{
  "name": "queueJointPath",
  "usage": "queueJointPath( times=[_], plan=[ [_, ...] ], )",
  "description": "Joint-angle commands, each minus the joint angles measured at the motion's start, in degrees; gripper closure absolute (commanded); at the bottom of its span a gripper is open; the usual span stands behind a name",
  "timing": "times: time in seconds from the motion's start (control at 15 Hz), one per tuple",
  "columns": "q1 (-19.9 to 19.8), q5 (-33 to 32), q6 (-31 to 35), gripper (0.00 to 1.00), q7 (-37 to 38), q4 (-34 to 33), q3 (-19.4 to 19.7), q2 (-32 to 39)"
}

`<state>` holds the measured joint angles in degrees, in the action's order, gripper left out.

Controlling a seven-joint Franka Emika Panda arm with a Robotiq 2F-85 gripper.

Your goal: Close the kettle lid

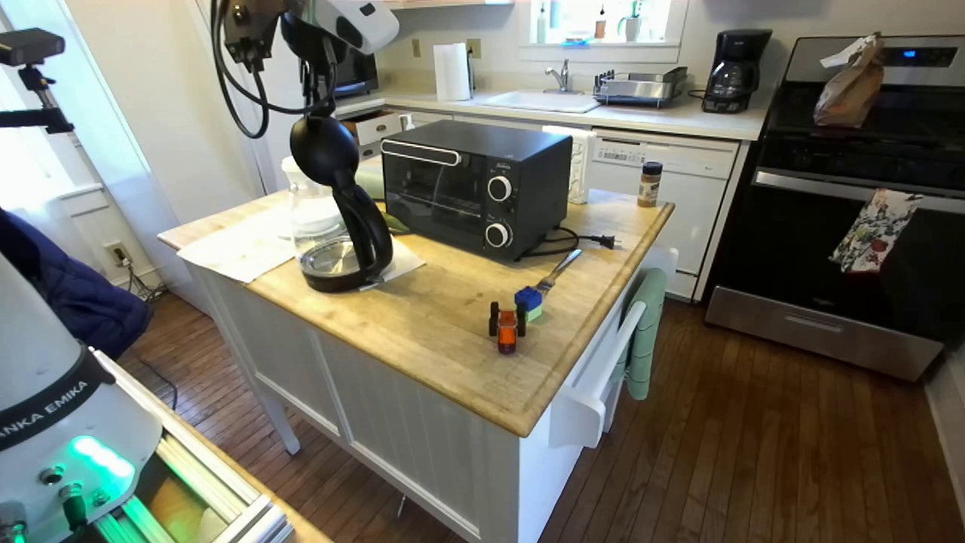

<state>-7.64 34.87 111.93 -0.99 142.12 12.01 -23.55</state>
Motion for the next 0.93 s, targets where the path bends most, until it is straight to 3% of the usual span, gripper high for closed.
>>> queueJointPath(
  times=[0.0,0.87],
  plan=[
    [0.9,1.0,-0.1,1.00,-2.3,-1.4,-0.7,1.5],
    [2.8,-0.8,2.0,1.00,-4.1,-1.1,-4.7,5.0]
  ],
)
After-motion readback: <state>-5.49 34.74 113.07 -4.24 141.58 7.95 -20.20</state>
